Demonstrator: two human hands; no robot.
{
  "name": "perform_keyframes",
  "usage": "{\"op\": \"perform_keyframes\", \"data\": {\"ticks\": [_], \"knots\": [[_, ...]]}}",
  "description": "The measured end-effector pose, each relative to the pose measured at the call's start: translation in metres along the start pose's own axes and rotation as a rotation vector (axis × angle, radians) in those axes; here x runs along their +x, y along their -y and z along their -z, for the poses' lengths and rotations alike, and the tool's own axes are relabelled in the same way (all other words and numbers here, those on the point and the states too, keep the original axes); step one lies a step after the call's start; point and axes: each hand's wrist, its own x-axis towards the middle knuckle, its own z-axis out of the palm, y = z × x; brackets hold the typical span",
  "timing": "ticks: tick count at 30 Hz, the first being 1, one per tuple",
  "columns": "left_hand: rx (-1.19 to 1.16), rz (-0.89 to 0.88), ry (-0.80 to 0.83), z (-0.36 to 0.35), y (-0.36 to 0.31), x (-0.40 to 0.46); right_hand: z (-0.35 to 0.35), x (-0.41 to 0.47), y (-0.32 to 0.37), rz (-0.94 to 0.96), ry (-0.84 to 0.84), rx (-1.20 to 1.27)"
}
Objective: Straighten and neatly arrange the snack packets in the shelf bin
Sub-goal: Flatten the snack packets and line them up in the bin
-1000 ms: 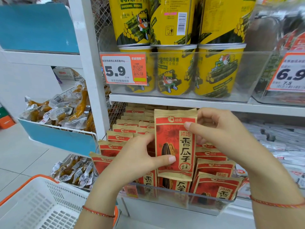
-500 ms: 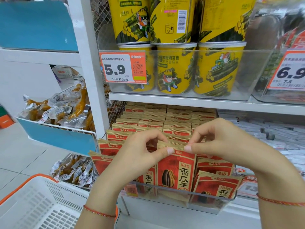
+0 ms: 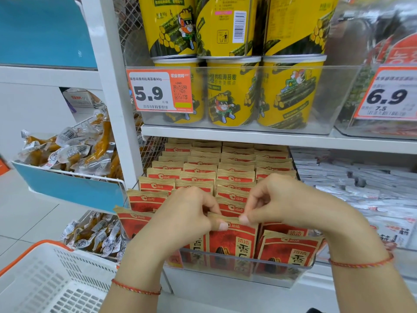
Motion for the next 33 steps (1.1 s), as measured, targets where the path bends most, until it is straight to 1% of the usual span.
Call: {"op": "perform_keyframes", "data": {"ticks": [1, 3, 5, 6, 8, 9, 11, 13, 15, 17, 19, 24, 27, 29, 33], "knots": [[-0.021, 0.009, 0.013, 0.0, 0.001, 0.0, 0.003, -0.001, -0.003, 0.01, -0.038, 0.076], [-0.039, 0.006, 0.025, 0.0, 0.002, 0.0, 0.011, -0.002, -0.014, 0.004, -0.209, 0.175], [-0.019, -0.015, 0.034, -0.001, 0.003, -0.002, 0.015, -0.001, -0.026, -0.05, -0.377, 0.086], [-0.012, -0.028, 0.043, -0.001, 0.003, -0.002, 0.016, 0.0, -0.031, -0.085, -0.427, 0.009], [-0.037, -0.058, 0.042, -0.001, -0.001, -0.004, 0.014, 0.004, -0.041, -0.132, -0.467, -0.098], [-0.072, -0.075, 0.01, -0.002, -0.004, -0.005, 0.012, 0.007, -0.046, -0.153, -0.473, -0.138], [-0.138, -0.109, -0.12, -0.004, -0.013, -0.008, 0.011, 0.014, -0.054, -0.17, -0.49, -0.197], [-0.13, -0.138, -0.246, -0.008, -0.023, -0.01, 0.017, 0.024, -0.062, -0.155, -0.513, -0.215], [-0.086, -0.163, -0.298, -0.016, -0.032, -0.008, 0.025, 0.035, -0.07, -0.138, -0.486, -0.132], [-0.032, -0.199, -0.316, -0.023, -0.04, -0.004, 0.028, 0.044, -0.073, -0.118, -0.426, -0.066], [0.035, -0.231, -0.293, -0.027, -0.048, 0.004, 0.026, 0.049, -0.074, -0.084, -0.378, -0.092], [0.205, -0.269, -0.214, -0.031, -0.069, 0.05, 0.027, 0.046, -0.085, -0.02, -0.377, -0.149], [0.271, -0.217, -0.109, -0.041, -0.083, 0.087, 0.028, 0.038, -0.089, 0.013, -0.347, -0.174], [0.259, -0.164, -0.043, -0.048, -0.091, 0.107, 0.028, 0.033, -0.092, 0.02, -0.339, -0.158], [0.24, -0.078, -0.033, -0.054, -0.096, 0.132, 0.031, 0.032, -0.099, 0.057, -0.333, -0.044]]}}
